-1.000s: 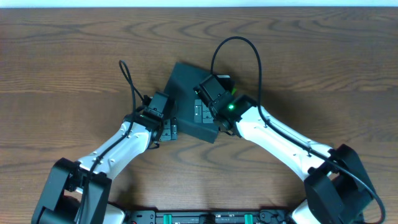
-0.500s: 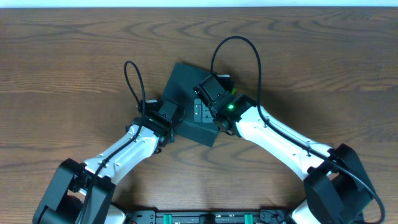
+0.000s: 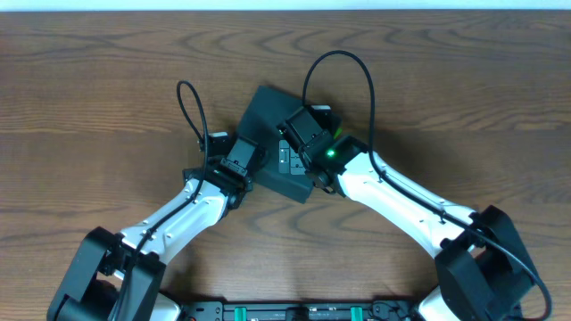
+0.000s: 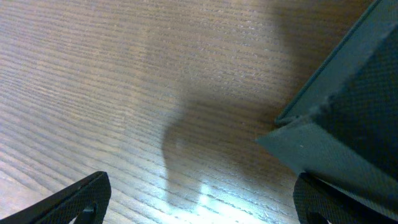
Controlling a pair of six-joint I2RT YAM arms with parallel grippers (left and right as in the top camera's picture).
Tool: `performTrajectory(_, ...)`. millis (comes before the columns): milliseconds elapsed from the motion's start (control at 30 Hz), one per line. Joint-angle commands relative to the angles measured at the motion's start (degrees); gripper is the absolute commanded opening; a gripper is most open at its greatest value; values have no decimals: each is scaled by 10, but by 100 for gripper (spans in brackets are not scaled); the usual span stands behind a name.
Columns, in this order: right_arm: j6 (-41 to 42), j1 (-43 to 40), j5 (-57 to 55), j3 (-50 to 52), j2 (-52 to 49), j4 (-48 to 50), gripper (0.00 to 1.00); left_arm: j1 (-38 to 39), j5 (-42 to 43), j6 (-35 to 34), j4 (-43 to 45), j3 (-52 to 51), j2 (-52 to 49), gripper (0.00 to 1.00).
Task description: Pack container
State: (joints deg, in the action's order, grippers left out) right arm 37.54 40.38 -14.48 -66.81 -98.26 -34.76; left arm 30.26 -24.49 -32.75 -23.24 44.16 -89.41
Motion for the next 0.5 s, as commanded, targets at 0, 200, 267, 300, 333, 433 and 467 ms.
performTrajectory(0, 1, 3, -23, 6, -22, -7, 99, 0, -14, 6, 21, 0, -5, 95)
performTrajectory(200, 2, 0, -23, 6, -22, -3, 99, -41, -12, 4, 17, 0, -5, 95)
performTrajectory(267, 2, -4, -22, 6, -22, -2, 99, -59, -7, 4, 5, 0, -5, 95)
performTrajectory(300, 2, -5, -22, 6, -22, -1, 99, -64, 0, 6, 4, 0, -5, 95)
performTrajectory(333, 2, -7, -22, 6, -22, -1, 99, -67, 7, 7, 5, 0, -5, 95)
performTrajectory(433, 3, -10, -22, 6, -22, 2, 99, -74, 40, 24, 18, 0, -5, 95)
performTrajectory(467, 4, -10, -23, 6, -22, 2, 99, -74, 52, 34, 28, 0, -5, 95)
